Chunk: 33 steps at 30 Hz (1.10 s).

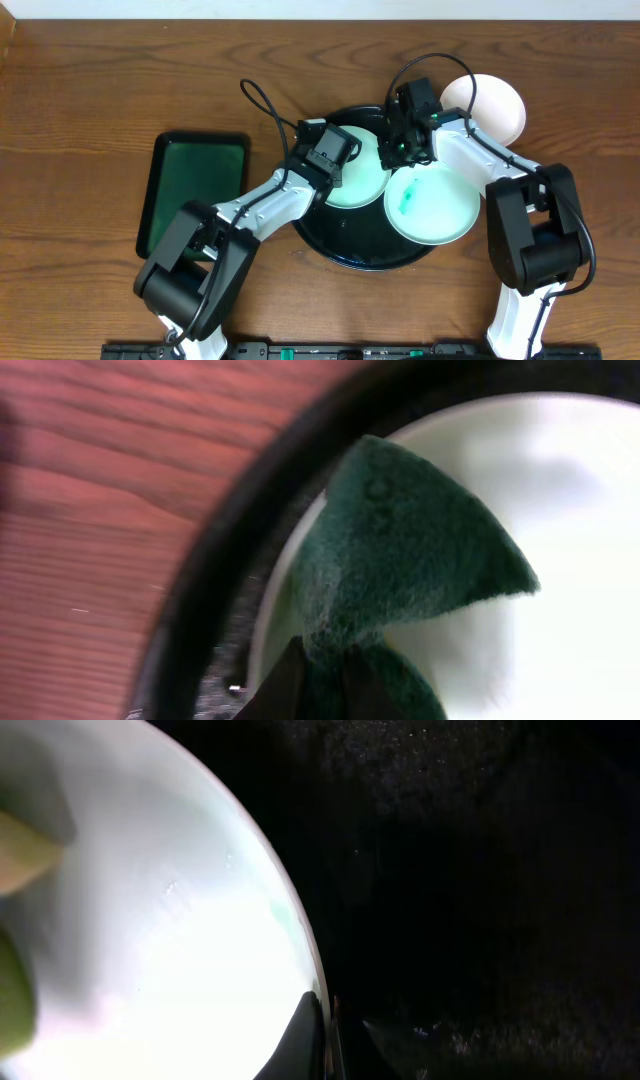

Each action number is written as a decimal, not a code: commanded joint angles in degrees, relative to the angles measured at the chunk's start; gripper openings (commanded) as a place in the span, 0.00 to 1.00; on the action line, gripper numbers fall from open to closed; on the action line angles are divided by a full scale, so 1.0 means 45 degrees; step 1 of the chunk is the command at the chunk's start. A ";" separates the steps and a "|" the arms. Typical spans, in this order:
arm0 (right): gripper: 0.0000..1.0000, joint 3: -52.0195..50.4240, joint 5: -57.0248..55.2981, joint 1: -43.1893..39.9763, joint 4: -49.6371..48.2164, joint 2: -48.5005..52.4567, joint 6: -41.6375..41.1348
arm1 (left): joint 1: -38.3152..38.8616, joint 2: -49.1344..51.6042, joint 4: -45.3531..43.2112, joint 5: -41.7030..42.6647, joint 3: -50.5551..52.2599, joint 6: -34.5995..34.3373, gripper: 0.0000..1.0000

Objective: Clean dirty plates on tray and stack at the side
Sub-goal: 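Scrub the green-stained plate with the sponge held by the left gripper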

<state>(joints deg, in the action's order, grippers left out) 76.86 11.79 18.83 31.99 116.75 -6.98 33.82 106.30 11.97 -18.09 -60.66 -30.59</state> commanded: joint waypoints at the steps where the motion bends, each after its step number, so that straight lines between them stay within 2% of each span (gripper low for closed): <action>1: 0.01 -0.0044 -0.0316 0.0146 0.0155 0.0272 0.0049 | -0.0413 -0.0835 0.0058 -0.2361 0.0238 0.0355 0.07; 3: 0.01 -0.0044 -0.0316 0.0151 0.0170 0.0272 0.0049 | -0.0418 -0.1462 -0.0151 -0.1603 0.0238 0.0335 0.07; 6: 0.01 -0.0049 -0.0321 0.0151 0.0170 0.0272 0.0049 | -0.0418 -0.2137 -0.0495 0.0505 0.0238 -0.0243 0.07; 10: 0.01 -0.0044 -0.0316 0.0151 0.0146 0.0272 0.0044 | -0.0359 -0.2021 -0.1151 0.3274 0.0243 -0.1161 0.07; 13: 0.01 -0.0044 -0.0262 0.0151 0.0131 0.0272 0.0039 | -0.0199 -0.1365 -0.1180 0.3861 0.0243 -0.2098 0.07; 18: 0.01 -0.0049 -0.0267 0.0151 0.0131 0.0272 0.0044 | 0.0121 0.0165 -0.1428 0.4119 0.0243 -0.1656 0.07; 21: 0.01 -0.0044 -0.0267 0.0146 0.0073 0.0272 0.0039 | 0.0063 0.0529 -0.0889 0.3347 0.0243 -0.1015 0.07; 25: 0.01 -0.0044 -0.0262 0.0151 -0.0199 0.0272 0.0044 | -0.0039 0.0534 0.0194 -0.0296 0.0243 -0.0806 0.07; 29: 0.01 -0.0044 -0.0175 0.0151 -0.0257 0.0272 0.0044 | -0.0117 0.0534 0.0233 -0.2837 0.0243 0.0612 0.07; 33: 0.01 -0.0044 -0.0175 0.0151 -0.0243 0.0272 0.0049 | -0.0262 0.0505 -0.0053 -0.4269 0.0243 0.1282 0.08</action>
<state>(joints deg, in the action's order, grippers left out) 76.86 12.27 19.35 30.70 116.86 -6.98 34.87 107.31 11.49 -22.63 -60.80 -29.65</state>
